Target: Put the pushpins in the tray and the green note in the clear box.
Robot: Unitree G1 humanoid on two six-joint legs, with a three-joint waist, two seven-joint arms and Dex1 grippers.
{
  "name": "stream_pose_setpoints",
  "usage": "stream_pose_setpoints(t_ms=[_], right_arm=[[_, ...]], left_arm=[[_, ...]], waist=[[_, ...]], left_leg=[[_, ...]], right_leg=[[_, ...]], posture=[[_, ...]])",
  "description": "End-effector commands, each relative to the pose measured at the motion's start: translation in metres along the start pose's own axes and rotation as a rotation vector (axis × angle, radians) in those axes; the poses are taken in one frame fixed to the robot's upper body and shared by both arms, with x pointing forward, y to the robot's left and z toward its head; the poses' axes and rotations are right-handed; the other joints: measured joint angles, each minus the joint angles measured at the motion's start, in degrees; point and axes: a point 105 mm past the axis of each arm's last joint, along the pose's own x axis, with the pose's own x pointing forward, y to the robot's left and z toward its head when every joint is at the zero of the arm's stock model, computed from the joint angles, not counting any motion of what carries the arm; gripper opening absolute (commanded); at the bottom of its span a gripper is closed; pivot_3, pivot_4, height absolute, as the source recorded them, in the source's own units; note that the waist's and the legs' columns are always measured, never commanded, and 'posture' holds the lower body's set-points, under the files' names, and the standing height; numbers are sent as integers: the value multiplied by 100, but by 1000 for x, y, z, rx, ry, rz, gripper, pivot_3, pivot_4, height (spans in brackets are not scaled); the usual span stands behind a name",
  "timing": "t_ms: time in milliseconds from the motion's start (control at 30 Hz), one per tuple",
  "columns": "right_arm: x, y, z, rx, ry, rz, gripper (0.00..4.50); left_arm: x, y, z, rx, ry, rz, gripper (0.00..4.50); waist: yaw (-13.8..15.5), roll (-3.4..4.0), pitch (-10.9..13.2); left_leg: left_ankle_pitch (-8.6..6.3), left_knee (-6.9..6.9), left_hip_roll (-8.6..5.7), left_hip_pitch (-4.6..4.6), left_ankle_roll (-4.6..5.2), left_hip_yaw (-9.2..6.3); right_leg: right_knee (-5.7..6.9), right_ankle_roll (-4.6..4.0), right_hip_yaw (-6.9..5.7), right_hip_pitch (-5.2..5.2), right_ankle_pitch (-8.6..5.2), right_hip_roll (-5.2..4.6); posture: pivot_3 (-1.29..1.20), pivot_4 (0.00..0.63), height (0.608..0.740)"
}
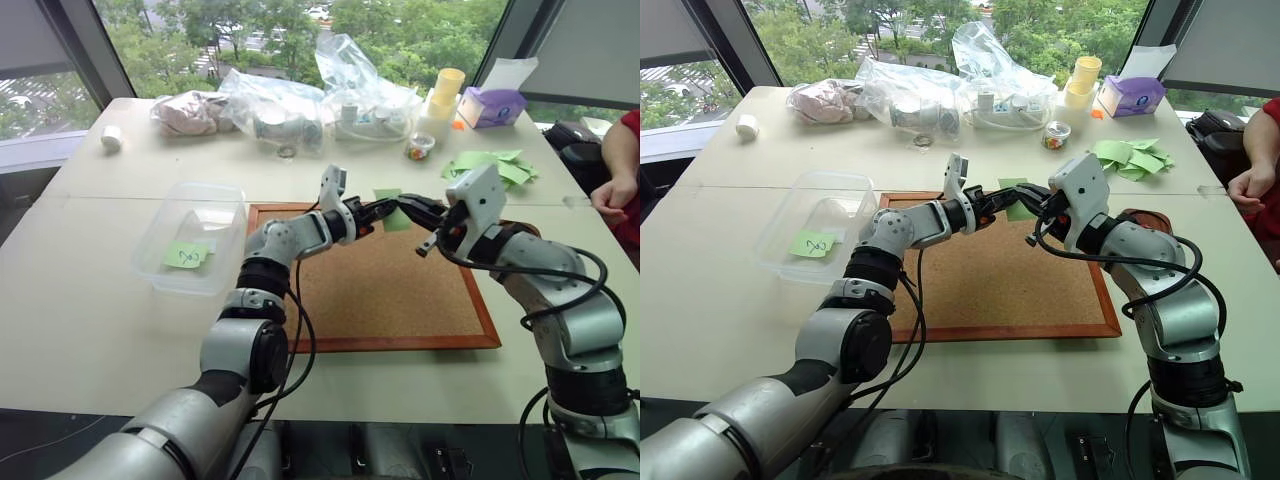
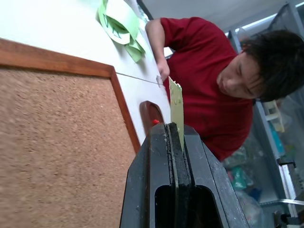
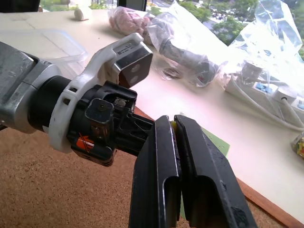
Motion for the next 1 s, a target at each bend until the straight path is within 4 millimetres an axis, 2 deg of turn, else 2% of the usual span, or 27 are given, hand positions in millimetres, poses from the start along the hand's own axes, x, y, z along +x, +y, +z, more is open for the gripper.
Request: stream_pose_setpoints(t_ms=[33, 100, 167, 267, 400, 500, 667, 867, 1000], right_arm=[[-16, -40, 17, 89, -88, -240, 0], [-34, -79, 7, 147, -45, -474, 0], [-48, -101, -6, 213, 3, -620, 0], [-55, -116, -26, 213, 122, -715, 0], [-62, -133, -56, 227, 269, -830, 0], [-63, -139, -67, 244, 312, -862, 0], [-60, -150, -91, 337, 373, -912, 0], [-59, -155, -101, 388, 389, -915, 0], [-60, -156, -108, 415, 418, -918, 1307]], left_arm=[[-3, -25, 8, 351, 13, -72, 66], [-13, -38, 2, 708, 96, -111, 66], [-25, -46, -6, 1020, 189, -155, 66], [-36, -50, -14, 1203, 270, -200, 66], [-49, -68, -13, 1178, 265, -269, 66], [-56, -71, -13, 1180, 268, -273, 66], [-73, -67, -4, 1150, 246, -207, 66], [-86, -56, -1, 1075, 214, -115, 66], [-90, -52, 1, 1062, 205, -76, 0]], waist=[[1, 0, 0], [7, 2, 1], [-2, 5, -1], [-6, 16, -7], [-12, 22, -8], [-17, 27, -8], [-54, 30, -7], [-24, 30, -7], [-29, 30, -7]], left_leg=[[0, -1, 1, 0, 0, 2], [1, -2, 1, 0, -1, 6], [1, -2, 2, 0, -2, 17], [2, -6, 16, 4, -6, 24], [2, -4, 10, 2, -4, 27], [1, -4, 10, 2, -3, 21], [1, -4, 14, 6, -3, 15], [1, -3, 20, 4, -3, 13], [2, -3, 22, 5, -3, 13]], right_leg=[[0, 0, 0, 0, 0, 0], [1, 0, 0, 0, 0, -2], [1, -1, 0, 0, 0, -4], [2, -3, 1, 0, 0, -2], [1, -3, 4, 0, 0, -2], [2, -3, 8, -3, 0, 3], [6, -2, 15, -3, 0, 8], [7, -1, 14, -4, 0, 0], [8, -1, 14, -4, 0, 2]], posture=[[0, 150, 735], [0, 150, 735], [0, 150, 735], [0, 150, 735], [0, 150, 735], [0, 150, 735], [0, 150, 735], [0, 150, 735], [0, 150, 735]])
